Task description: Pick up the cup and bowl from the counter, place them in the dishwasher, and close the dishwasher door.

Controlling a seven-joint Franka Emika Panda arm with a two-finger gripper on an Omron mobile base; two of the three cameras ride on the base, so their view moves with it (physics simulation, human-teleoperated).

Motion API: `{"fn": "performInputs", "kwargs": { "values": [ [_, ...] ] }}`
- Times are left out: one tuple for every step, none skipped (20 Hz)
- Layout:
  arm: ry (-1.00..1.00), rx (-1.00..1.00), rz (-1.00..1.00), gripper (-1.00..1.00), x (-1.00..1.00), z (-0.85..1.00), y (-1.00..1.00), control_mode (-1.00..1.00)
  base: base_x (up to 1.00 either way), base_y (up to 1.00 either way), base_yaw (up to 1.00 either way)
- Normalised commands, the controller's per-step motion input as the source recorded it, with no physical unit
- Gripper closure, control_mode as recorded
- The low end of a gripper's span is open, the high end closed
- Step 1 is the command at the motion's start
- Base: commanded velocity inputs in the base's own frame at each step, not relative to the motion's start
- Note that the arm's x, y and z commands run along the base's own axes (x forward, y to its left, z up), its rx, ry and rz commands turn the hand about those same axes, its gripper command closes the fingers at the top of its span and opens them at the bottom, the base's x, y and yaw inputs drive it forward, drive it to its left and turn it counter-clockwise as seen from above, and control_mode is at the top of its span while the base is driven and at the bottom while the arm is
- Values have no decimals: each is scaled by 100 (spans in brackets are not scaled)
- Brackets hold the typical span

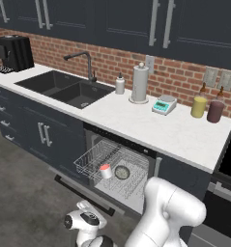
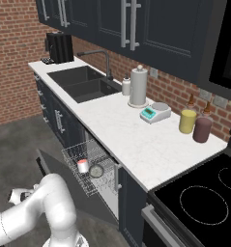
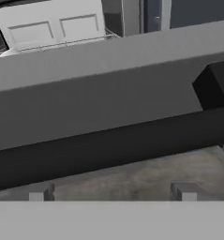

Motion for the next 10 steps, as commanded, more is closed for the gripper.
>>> {"fn": "performInputs", "kwargs": {
  "values": [
    [4, -17, -32, -100, 94, -46, 0, -100, 0, 0, 0],
    [0, -19, -34, -100, 94, -40, -3, -100, 0, 0, 0],
    [0, -23, -36, -100, 99, -26, -14, -100, 0, 0, 0],
    [0, -22, -35, -100, 100, -19, -19, -100, 0, 0, 0],
    [-7, -21, -35, -100, 99, -11, -27, -100, 0, 0, 0],
    [-11, -19, -35, -100, 100, -4, -41, -100, 0, 0, 0],
    [-14, -19, -35, -100, 100, 0, -52, -100, 0, 0, 0],
    [-18, -20, -34, -100, 100, 0, -56, -100, 0, 0, 0],
    [-18, -22, -33, -100, 100, 0, -58, -100, 0, 0, 0],
    [-15, -25, -31, -100, 100, 0, -64, -100, 0, 0, 0]
  ]
}}
